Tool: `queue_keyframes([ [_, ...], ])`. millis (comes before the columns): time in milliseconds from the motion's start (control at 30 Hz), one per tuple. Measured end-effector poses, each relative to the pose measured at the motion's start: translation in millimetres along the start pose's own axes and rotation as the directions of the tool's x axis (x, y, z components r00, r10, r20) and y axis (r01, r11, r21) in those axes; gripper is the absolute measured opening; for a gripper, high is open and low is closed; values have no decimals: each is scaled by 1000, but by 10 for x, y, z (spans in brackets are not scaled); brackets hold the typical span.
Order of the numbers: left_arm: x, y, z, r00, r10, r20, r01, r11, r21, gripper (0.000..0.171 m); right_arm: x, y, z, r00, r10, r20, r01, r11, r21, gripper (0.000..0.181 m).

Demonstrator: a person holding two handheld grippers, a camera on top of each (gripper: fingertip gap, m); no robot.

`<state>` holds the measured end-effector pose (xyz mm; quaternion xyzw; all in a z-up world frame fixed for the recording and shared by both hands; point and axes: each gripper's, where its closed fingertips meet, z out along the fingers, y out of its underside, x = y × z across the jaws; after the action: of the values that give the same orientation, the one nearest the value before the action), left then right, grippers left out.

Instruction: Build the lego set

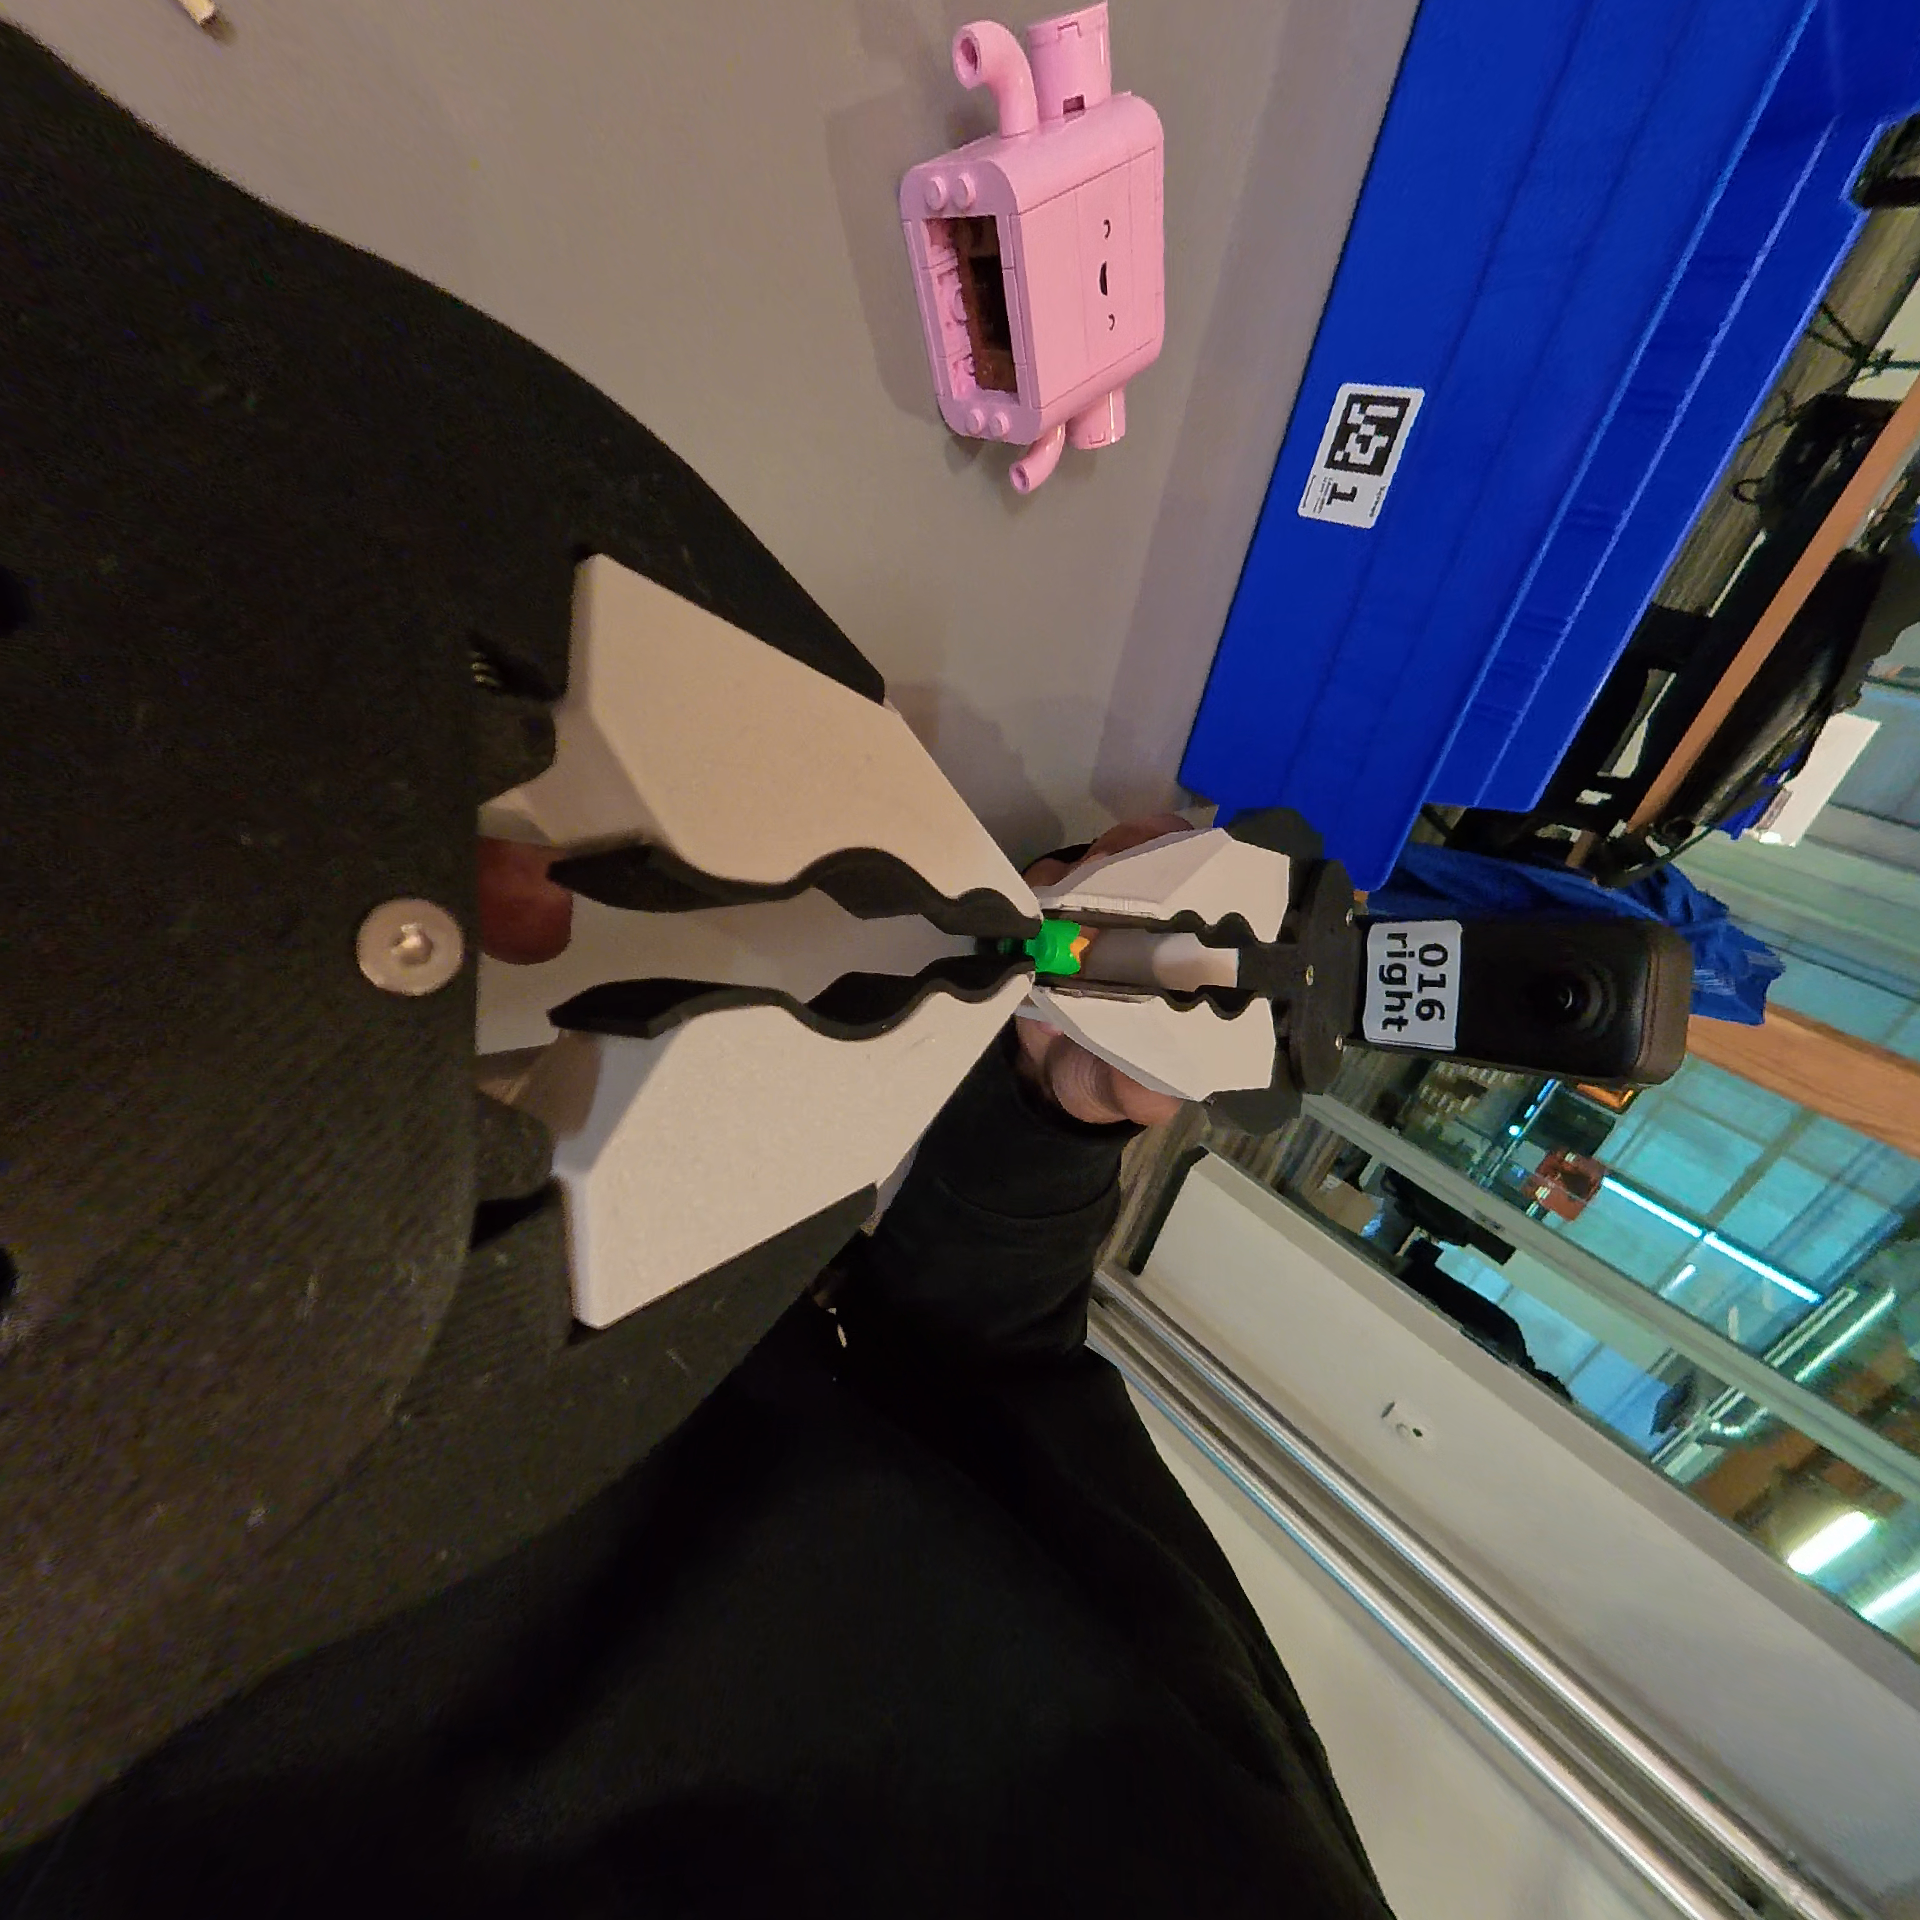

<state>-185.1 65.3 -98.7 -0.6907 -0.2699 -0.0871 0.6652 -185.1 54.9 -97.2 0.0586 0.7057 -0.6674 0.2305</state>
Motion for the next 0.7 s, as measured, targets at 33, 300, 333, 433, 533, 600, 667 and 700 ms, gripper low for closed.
queue_keyframes([
  [33, -2, 0, 5, 1000, 1, 3, -1, 1000, 0, 0, 2, -1, 1, 1000, -1, -1, 1, 1000, 0, 10],
  [300, -7, 58, 5, 1000, 2, 3, -2, 999, -38, 0, -2, 56, 58, 1000, -1, 1, 1, 999, -37, 9],
  [333, -6, 57, 3, 1000, 4, 2, -4, 999, -37, 0, -2, 56, 66, 1000, 1, 3, -1, 999, -34, 9],
  [433, -40, 40, -23, 1000, 10, 14, -10, 1000, -27, 0, 30, 48, 109, 1000, -12, -25, 11, 1000, -20, 10],
  [533, -38, -9, -40, 1000, -2, -1, 2, 1000, 13, 0, 50, -64, 80, 999, -30, -44, 32, 998, 55, 26],
  [600, -44, -26, -48, 1000, -10, -5, 10, 1000, 29, 0, 61, -130, 19, 998, -35, -46, 39, 995, 95, 38],
  [667, -40, -48, -63, 1000, -12, -9, 13, 999, 42, 0, 75, -175, -38, 997, -51, -64, 58, 992, 116, 41],
  [700, -41, -61, -73, 1000, -11, -9, 11, 999, 50, 0, 76, -183, -52, 996, -61, -68, 69, 991, 118, 42],
])
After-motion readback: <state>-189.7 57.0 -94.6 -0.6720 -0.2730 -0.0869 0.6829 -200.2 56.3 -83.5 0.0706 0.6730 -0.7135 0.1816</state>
